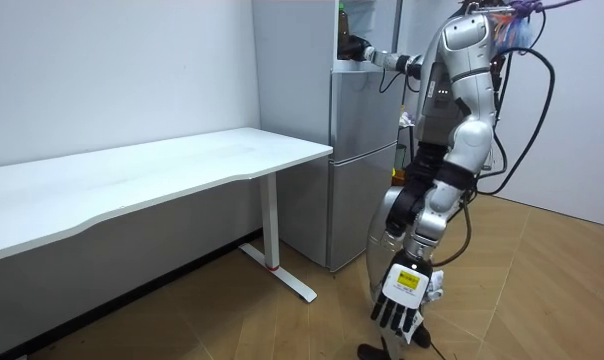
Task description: Put the bottle in the upper fridge
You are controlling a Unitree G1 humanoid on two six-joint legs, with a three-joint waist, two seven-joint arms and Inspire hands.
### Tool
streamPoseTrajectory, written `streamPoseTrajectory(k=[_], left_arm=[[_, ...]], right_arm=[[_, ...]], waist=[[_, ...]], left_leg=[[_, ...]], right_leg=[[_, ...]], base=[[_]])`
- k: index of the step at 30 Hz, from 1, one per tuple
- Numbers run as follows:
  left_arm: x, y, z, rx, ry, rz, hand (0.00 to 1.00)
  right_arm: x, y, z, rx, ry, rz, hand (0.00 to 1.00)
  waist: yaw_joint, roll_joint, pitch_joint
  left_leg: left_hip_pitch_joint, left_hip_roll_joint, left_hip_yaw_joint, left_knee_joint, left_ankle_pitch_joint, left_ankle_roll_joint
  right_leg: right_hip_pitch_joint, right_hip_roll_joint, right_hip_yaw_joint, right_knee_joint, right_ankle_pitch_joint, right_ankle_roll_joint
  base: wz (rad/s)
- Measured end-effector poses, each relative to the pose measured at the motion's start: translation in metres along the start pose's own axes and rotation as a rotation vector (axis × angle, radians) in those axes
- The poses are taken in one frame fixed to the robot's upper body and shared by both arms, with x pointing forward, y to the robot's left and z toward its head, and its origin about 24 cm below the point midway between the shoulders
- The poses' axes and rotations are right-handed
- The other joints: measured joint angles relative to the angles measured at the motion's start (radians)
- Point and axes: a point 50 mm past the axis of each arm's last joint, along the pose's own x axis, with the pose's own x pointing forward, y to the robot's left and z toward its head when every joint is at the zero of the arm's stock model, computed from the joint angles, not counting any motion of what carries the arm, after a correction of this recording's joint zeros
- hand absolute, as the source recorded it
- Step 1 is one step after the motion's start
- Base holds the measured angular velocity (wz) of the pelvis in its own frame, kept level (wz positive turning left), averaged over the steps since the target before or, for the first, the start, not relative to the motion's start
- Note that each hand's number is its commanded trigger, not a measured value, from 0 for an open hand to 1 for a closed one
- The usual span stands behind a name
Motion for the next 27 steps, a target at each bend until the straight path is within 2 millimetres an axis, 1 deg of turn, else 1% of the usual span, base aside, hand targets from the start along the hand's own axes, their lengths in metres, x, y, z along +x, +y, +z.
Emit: streamPoseTrajectory(k=[7, 10, 13, 15, 17, 20, 22, 24, 27], left_arm=[[0.0, 0.0, -0.002, -0.001, 0.006, 0.0, 0.0], [0.0, -0.001, -0.002, 0.0, 0.004, -0.001, 0.0], [-0.001, -0.001, -0.003, -0.001, 0.007, -0.003, 0.0], [-0.001, -0.002, -0.004, -0.001, 0.011, -0.005, 0.0], [-0.001, -0.002, -0.005, -0.002, 0.012, -0.005, 0.0], [-0.001, -0.002, -0.005, -0.003, 0.013, -0.005, 0.0], [-0.001, -0.003, -0.004, -0.001, 0.01, -0.005, 0.0], [0.0, -0.003, -0.002, 0.004, 0.007, -0.004, 0.0], [0.0, -0.003, -0.002, 0.005, 0.004, -0.005, 0.0]], right_arm=[[-0.003, 0.001, -0.002, 0.01, 0.012, 0.018, 0.0], [-0.004, 0.001, -0.003, 0.007, 0.016, 0.027, 0.0], [-0.005, 0.003, -0.004, 0.009, 0.019, 0.042, 0.0], [-0.007, 0.004, -0.006, 0.032, 0.027, 0.055, 0.0], [-0.011, 0.005, -0.007, 0.059, 0.026, 0.066, 0.0], [-0.017, 0.007, -0.007, 0.084, 0.014, 0.088, 0.0], [-0.02, 0.007, -0.005, 0.095, 0.001, 0.101, 0.0], [-0.025, 0.009, -0.004, 0.144, -0.02, 0.104, 0.0], [-0.029, 0.01, -0.002, 0.162, -0.036, 0.117, 0.0]], waist=[[-0.008, 0.004, -0.0022], [-0.011, 0.006, -0.0045], [-0.014, 0.015, -0.0084], [-0.018, 0.023, -0.0116], [-0.024, 0.023, -0.0118], [-0.029, 0.022, -0.0116], [-0.035, 0.022, -0.0115], [-0.049, 0.022, -0.0114], [-0.056, 0.024, -0.0114]], left_leg=[[0.024, 0.0, 0.0, -0.012, -0.001, 0.001], [0.029, 0.0, 0.0, -0.012, -0.002, 0.001], [0.045, 0.0, 0.009, -0.014, -0.002, 0.001], [0.058, -0.001, 0.01, -0.02, -0.008, 0.002], [0.065, -0.001, 0.012, -0.025, -0.008, 0.001], [0.076, -0.001, 0.026, -0.035, -0.008, 0.001], [0.077, -0.002, 0.03, -0.038, -0.009, 0.001], [0.077, -0.002, 0.033, -0.037, -0.009, 0.001], [0.08, -0.002, 0.039, -0.045, -0.009, 0.0]], right_leg=[[0.033, 0.0, -0.001, -0.013, -0.001, 0.003], [0.037, 0.0, 0.0, -0.013, -0.002, 0.005], [0.041, 0.0, 0.009, -0.013, -0.002, 0.005], [0.051, 0.0, 0.016, -0.014, -0.008, 0.01], [0.052, -0.001, 0.024, -0.013, -0.014, 0.011], [0.054, 0.0, 0.036, -0.012, -0.014, 0.011], [0.055, 0.001, 0.038, -0.012, -0.014, 0.011], [0.052, 0.0, 0.038, -0.013, -0.014, 0.012], [0.05, 0.0, 0.041, -0.013, -0.014, 0.012]], base=[[0.0], [0.0], [-0.07], [0.0], [-0.06], [-0.12], [-0.08], [0.0], [-0.06]])
